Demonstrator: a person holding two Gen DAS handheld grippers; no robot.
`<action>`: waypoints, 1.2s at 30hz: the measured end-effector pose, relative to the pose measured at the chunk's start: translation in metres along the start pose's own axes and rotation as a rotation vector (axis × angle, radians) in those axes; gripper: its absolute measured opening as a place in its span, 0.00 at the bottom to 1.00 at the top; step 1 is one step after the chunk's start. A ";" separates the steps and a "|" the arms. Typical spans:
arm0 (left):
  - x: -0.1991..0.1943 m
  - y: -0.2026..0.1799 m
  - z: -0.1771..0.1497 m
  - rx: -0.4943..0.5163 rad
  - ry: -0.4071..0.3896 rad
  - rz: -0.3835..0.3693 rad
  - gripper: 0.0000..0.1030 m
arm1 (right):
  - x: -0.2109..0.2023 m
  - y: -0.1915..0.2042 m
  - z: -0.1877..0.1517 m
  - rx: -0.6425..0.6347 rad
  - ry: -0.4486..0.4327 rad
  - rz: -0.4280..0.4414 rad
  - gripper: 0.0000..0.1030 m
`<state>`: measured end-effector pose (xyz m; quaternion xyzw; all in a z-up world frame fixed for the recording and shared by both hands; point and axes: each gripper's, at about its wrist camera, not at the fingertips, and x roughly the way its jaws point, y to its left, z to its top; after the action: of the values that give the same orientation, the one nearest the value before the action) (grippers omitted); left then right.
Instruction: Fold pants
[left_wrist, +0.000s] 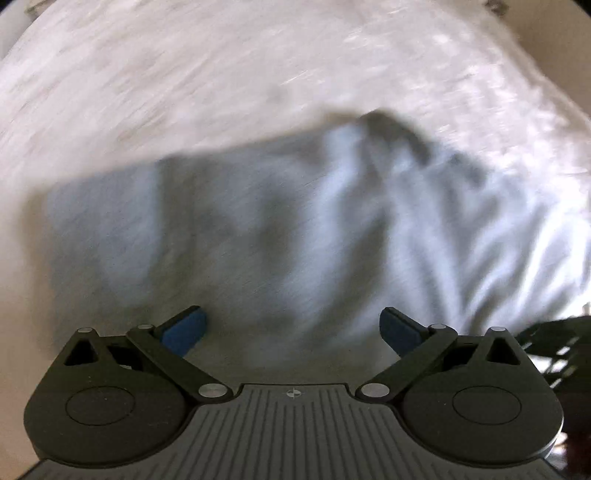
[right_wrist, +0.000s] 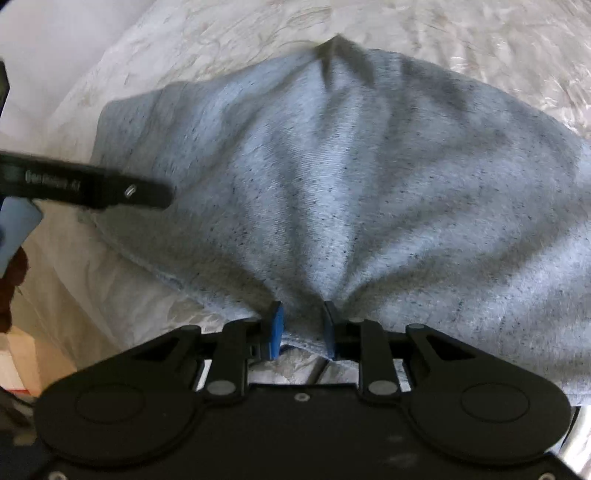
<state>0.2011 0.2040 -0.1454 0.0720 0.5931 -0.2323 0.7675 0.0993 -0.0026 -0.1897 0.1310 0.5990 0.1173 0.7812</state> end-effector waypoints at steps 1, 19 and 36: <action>0.002 -0.015 0.005 0.015 -0.009 -0.026 0.99 | -0.003 -0.003 0.001 -0.008 -0.004 0.002 0.24; 0.027 -0.092 -0.023 -0.057 0.083 0.094 0.99 | -0.076 -0.168 0.095 -0.195 -0.255 -0.203 0.35; 0.048 -0.087 0.101 -0.047 -0.048 0.220 0.99 | -0.076 -0.154 0.043 -0.136 -0.216 -0.058 0.34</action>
<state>0.2605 0.0756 -0.1472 0.1130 0.5682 -0.1344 0.8039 0.1253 -0.1759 -0.1635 0.0721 0.5055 0.1202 0.8513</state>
